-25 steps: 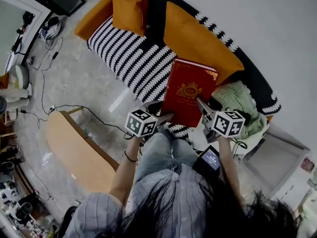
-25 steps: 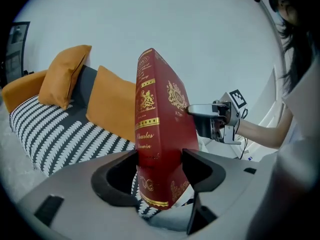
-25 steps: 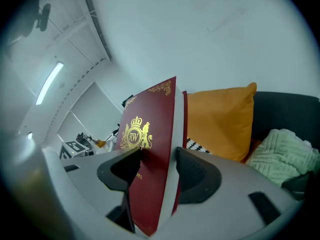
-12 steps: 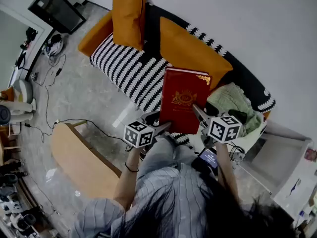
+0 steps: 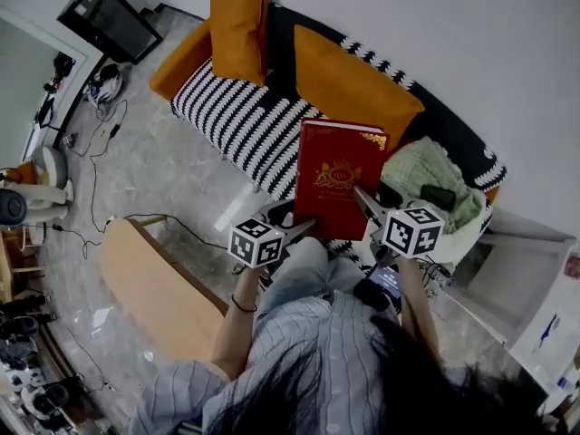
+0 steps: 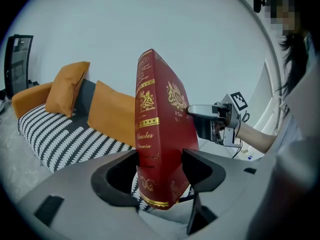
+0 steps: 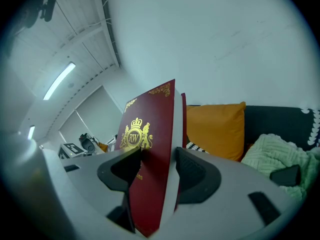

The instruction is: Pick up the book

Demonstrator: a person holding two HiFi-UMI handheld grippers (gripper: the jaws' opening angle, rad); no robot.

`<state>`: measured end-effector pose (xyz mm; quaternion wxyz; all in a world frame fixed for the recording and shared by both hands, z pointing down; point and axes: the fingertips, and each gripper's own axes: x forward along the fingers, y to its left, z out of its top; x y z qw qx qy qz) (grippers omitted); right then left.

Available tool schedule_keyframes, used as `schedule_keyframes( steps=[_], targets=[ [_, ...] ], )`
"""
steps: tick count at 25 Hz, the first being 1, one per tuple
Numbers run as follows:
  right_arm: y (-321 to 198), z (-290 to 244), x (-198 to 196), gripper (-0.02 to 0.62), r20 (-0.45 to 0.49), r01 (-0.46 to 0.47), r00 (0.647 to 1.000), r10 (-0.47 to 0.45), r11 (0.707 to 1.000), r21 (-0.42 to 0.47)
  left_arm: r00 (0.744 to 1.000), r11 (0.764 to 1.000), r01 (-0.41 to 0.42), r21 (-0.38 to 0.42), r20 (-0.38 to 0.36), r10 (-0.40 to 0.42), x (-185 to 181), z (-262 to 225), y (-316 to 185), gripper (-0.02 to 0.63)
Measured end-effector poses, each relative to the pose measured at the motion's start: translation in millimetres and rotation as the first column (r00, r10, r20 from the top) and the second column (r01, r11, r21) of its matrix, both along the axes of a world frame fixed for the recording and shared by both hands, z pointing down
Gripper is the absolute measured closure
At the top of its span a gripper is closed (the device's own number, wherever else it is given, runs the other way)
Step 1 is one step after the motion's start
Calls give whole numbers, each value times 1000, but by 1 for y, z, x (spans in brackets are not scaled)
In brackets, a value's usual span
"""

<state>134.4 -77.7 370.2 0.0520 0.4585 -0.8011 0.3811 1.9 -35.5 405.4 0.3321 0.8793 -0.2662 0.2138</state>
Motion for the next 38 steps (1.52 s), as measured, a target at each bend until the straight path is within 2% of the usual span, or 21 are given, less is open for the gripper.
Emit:
schedule_keyframes(
  steps=[7,11,19,27,38],
  targets=[
    [34,2,1,364,7,4,1000,-3,1000,-18,1000,1000,8,0,7,-8,1,1,34,322],
    [50,-11,-17,364,-10,8,1000,-8,1000,-20,1000,1000,10,-5,4,-10,-16,-9,51,322],
    [75,-1,-57,365,-3,27,1000,-27,999,-29,999,999,47,-19,-13,-47,-54,0,81,322],
    [114,-10,-98,365,18,-1,1000,1,999,-33,999,999,38,18,-23,-38,-99,-12,118,322],
    [174,-23,-191,365,24,19,1000,-19,1000,1,997,996,70,60,-35,-68,-191,-25,180,322]
  ],
)
